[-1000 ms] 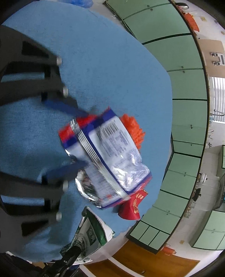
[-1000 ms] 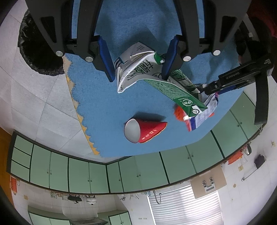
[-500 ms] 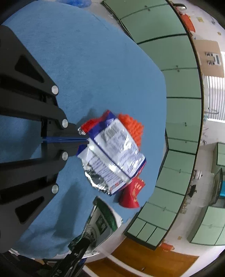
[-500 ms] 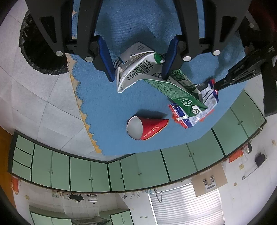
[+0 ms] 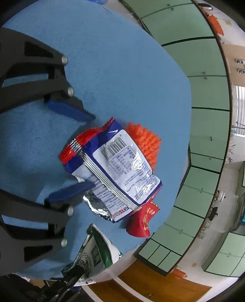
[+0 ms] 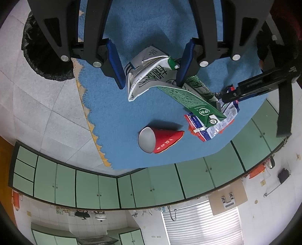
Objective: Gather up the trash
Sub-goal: 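Grasp the blue snack bag with the left tool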
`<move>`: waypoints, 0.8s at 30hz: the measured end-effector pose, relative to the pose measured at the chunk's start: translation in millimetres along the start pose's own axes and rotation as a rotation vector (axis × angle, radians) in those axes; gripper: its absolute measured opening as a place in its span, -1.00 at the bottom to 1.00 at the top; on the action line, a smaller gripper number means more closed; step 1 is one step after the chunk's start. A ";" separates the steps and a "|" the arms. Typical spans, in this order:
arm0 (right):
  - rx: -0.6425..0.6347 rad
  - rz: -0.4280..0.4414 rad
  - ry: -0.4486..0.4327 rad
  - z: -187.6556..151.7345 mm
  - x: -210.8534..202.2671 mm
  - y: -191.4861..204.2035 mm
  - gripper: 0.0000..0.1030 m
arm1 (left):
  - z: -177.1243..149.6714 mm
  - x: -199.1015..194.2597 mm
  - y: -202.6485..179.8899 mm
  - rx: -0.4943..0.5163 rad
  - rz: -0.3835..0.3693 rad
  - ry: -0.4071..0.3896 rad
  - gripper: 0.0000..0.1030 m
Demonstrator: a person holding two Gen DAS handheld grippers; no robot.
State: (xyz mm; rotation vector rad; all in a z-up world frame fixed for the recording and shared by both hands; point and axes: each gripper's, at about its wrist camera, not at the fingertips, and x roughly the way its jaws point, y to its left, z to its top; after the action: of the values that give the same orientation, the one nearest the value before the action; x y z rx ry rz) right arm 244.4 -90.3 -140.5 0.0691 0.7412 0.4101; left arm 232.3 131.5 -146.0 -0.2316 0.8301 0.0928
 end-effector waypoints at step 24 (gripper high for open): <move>0.048 -0.015 -0.036 0.8 -14.4 -7.9 0.07 | -44.1 -45.2 -62.1 0.160 -0.033 -0.084 -0.88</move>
State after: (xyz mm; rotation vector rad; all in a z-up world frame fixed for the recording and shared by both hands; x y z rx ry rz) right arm 238.1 -103.1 -132.3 0.1160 0.7162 0.3761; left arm 180.7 61.0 -130.8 -0.0899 0.7454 0.0046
